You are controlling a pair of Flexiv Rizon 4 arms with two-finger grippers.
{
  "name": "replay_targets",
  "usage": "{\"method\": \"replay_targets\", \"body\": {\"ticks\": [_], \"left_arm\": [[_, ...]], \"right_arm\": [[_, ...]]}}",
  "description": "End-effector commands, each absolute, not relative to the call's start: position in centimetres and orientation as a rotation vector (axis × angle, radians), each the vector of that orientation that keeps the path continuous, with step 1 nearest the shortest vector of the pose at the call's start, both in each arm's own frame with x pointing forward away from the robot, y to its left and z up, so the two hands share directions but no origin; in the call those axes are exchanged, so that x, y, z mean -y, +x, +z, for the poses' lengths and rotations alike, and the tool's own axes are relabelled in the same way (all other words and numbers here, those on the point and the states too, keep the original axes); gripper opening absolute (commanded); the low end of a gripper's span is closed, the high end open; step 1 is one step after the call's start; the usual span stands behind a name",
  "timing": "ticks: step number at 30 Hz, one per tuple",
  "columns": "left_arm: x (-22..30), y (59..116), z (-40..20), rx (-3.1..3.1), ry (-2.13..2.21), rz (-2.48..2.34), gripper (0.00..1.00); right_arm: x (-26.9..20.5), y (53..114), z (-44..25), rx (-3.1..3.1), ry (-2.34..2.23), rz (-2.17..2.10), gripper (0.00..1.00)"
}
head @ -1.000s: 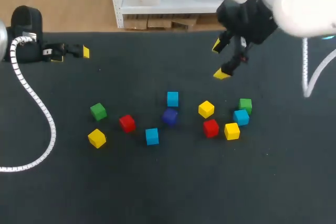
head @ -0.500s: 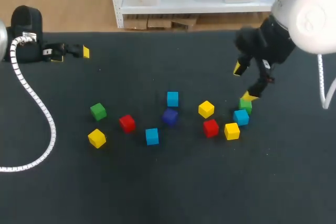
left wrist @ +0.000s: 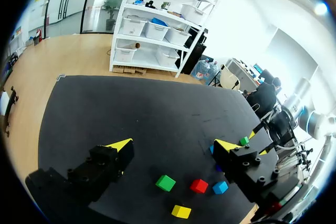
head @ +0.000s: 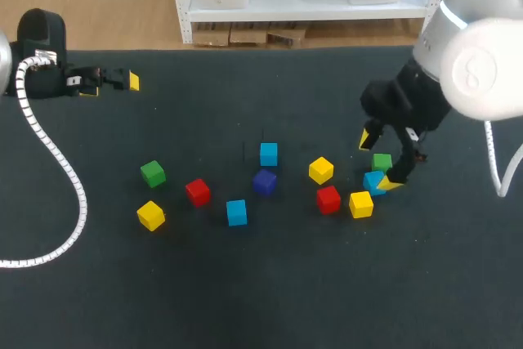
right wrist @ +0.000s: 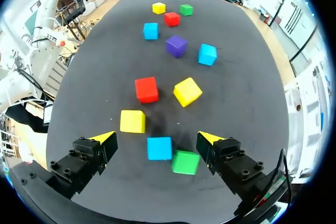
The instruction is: Place the blue cubes, place green cubes on the blue cubes, place the yellow cubes on the green cubes, then place the red cubes on the yellow cubes, and place purple cube on the red cubes.
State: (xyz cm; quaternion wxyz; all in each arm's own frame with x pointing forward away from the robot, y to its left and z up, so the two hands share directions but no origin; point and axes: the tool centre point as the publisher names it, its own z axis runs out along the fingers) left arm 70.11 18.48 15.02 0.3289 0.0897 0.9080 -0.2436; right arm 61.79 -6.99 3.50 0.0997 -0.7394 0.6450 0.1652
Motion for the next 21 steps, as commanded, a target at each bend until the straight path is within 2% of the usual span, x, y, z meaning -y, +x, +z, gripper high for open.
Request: {"method": "replay_targets", "body": {"ticks": [1,21], "left_arm": [[-18.5,70.1,15.0,-2.376,0.234,-0.638,1.0],[-18.5,70.1,15.0,-2.376,0.234,-0.638,1.0]], "right_arm": [[6.6,61.3,2.3,-1.903,-2.202,0.512,1.0],[8.9,60.0,-0.7,-2.069,-2.17,0.482,1.0]]}}
